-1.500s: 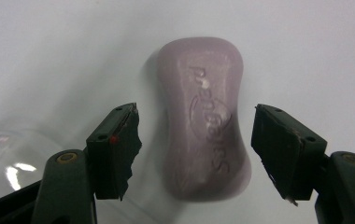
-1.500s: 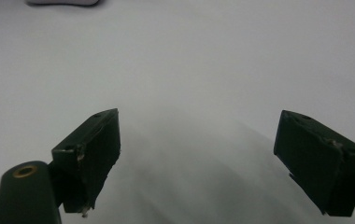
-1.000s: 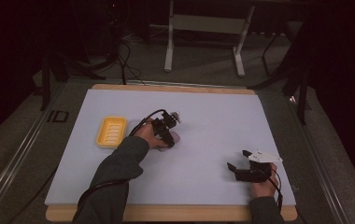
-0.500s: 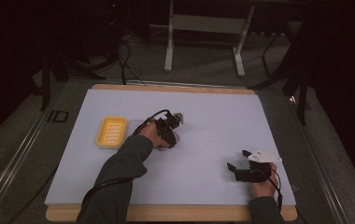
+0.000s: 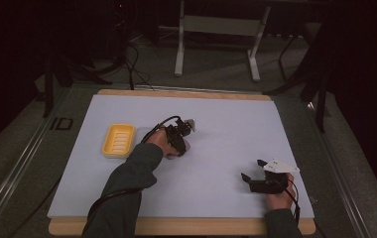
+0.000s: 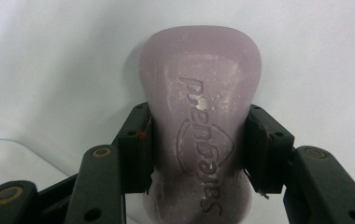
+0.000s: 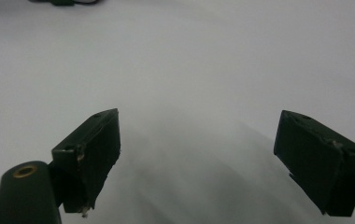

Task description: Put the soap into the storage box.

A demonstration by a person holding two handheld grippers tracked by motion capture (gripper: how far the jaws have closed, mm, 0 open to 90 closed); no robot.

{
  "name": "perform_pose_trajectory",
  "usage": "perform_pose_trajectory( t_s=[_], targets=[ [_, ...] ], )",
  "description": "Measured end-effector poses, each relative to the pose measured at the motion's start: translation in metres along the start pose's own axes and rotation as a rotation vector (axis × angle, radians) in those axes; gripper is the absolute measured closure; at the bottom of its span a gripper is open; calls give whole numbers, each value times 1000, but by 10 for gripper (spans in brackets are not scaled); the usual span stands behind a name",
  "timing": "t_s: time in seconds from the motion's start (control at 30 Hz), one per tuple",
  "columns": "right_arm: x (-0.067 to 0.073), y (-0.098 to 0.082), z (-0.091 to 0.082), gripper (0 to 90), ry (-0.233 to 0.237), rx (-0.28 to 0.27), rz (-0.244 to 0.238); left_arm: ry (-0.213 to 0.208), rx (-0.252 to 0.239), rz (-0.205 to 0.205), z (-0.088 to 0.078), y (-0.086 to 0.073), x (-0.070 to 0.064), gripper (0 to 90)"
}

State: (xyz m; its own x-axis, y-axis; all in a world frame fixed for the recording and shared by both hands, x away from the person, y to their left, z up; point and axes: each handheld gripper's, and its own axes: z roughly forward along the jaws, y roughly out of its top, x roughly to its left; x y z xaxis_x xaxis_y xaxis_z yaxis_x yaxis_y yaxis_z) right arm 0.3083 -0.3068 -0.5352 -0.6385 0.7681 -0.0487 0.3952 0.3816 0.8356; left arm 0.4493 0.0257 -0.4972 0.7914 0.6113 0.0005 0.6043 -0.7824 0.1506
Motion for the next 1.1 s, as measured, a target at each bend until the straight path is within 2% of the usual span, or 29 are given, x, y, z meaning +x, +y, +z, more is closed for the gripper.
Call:
perform_pose_trajectory(
  t_s=[0.77, 1.1],
  targets=[
    [0, 0, 0, 143, -3, -1, -1, 11, -20, -33, -21, -15, 18, 501],
    [0, 0, 0, 143, -3, -1, 1, 15, -34, -68, -30, -22, 26, 502]
  ],
)
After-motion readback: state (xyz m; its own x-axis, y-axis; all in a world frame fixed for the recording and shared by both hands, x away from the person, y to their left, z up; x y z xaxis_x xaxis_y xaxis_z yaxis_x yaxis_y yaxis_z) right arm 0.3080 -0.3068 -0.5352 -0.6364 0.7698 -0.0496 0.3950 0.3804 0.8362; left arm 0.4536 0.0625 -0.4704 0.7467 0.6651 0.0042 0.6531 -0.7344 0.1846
